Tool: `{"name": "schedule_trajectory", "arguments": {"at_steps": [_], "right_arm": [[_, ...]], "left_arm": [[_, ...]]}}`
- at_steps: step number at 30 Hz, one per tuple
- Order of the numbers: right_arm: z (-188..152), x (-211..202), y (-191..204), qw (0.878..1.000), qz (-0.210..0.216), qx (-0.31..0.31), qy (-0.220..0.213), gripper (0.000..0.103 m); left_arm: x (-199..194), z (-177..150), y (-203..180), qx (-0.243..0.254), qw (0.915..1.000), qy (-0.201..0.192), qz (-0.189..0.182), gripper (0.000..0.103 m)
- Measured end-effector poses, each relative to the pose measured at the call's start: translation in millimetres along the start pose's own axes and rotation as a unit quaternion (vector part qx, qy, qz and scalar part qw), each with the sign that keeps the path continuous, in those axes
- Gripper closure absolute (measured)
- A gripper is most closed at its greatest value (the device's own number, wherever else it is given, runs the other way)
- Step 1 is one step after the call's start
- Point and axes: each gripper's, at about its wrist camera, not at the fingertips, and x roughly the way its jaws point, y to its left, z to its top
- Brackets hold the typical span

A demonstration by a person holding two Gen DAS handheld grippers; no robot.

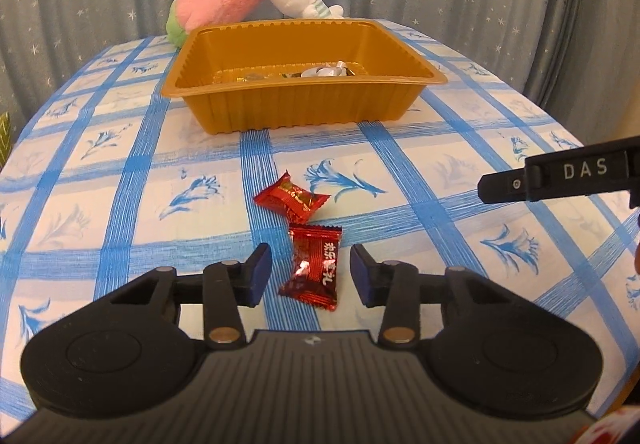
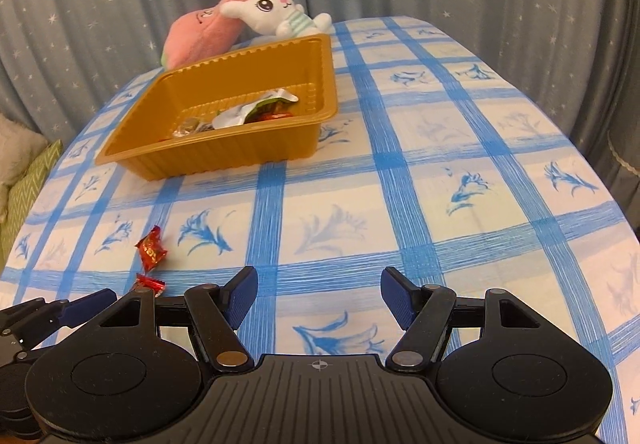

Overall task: Organize snacks
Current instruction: 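Grasp the red-wrapped candy with the left tool, then grasp the second red-wrapped candy with the right tool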

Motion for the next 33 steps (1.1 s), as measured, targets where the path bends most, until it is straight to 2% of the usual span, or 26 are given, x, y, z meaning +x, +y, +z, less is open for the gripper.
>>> {"name": "schedule_trajectory", "arguments": {"at_steps": [16,27,33], "right_arm": [[0.9,4.9,1.7,1.000,0.006,0.010,0.007,0.035],[-0.5,9.0,5.9,1.000,0.007,0.001,0.010,0.035],[1.5,16.5,18.3,0.999,0.040,-0.017,0.017,0.035]], "left_arm": [[12.6,0.2,0.5,0.001,0.9999,0.016,-0.003,0.080],[6.4,1.9,9.7,-0.018,0.9995,0.027,0.006,0.081],[-3.1,6.7,30.3,-0.055,0.9980,0.017,0.026,0.082]]}}
